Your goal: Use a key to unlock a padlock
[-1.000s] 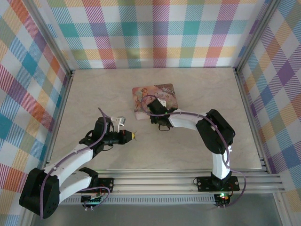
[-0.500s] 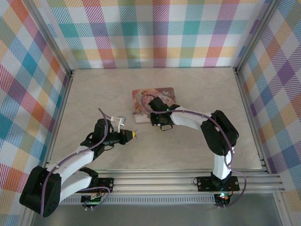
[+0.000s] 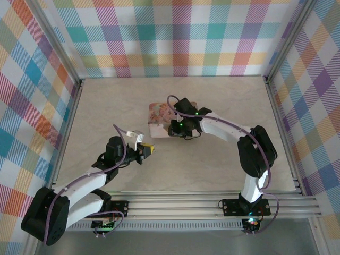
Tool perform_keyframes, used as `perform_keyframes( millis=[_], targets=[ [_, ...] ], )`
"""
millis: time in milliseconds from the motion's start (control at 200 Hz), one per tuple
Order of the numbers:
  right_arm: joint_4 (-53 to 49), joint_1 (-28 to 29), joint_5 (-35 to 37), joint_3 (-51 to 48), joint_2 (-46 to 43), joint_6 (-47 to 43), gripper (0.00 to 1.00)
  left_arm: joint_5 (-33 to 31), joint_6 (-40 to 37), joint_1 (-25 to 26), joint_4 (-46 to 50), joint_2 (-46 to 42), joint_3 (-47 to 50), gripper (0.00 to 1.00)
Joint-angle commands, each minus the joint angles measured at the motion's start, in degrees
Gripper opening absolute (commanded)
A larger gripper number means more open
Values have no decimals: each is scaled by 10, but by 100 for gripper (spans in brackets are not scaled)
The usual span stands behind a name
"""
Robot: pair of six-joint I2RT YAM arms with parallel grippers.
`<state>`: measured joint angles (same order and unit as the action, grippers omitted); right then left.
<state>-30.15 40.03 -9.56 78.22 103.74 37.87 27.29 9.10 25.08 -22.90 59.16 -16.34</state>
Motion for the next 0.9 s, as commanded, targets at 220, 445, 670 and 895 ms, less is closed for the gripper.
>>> perform_keyframes(
  millis=[220,445,670,895],
  targets=[
    [-24,-37,-155,42,-31,40,0,-23,-18,29,-120,63,-16,0],
    [-35,-55,-218,62,-24,58,0,-33,-21,30,-154,71,-17,0],
    [-34,-67,-252,69,-22,73,0,-21,-17,30,-185,95,-35,0],
    [-24,-71,-255,65,-22,83,0,-9,-12,39,-212,145,-60,0]
  ],
)
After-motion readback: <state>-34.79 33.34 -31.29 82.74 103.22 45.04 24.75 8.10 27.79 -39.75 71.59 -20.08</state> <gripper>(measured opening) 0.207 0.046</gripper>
